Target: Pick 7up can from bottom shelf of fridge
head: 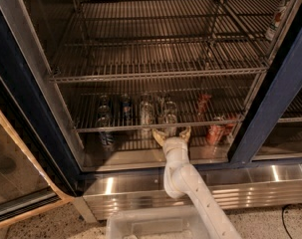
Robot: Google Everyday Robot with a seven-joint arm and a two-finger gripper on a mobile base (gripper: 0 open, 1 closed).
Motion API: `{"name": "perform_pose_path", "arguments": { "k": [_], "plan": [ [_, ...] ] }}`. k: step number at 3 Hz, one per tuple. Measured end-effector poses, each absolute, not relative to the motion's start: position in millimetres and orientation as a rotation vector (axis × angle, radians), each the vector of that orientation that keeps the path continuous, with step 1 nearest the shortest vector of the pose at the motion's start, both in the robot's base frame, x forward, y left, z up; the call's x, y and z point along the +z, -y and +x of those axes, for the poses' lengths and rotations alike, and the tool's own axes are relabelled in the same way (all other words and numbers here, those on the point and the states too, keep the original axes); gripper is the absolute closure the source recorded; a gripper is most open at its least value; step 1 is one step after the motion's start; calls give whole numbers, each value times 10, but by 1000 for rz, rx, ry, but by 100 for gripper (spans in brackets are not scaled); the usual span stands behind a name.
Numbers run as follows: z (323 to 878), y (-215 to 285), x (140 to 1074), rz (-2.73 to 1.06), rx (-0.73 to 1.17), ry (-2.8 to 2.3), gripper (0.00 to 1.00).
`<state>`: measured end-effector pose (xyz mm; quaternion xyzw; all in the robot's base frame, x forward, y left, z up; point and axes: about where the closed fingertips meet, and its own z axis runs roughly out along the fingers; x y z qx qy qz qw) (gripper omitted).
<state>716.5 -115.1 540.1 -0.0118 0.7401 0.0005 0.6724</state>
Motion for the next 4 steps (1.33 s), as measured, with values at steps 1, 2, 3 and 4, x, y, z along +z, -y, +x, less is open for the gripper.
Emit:
{"name": "perform_pose_path", "arguments": {
  "k": [1,2,3,4],
  "plan": [
    [7165,1151,5401,-27,1,-1667,41],
    [7165,1151,5401,-27,1,-1667,64],
    [7164,1152,5402,-26,1,-1666,87],
    [7137,1162,5440,-19,5,-1651,100]
  ]
}}
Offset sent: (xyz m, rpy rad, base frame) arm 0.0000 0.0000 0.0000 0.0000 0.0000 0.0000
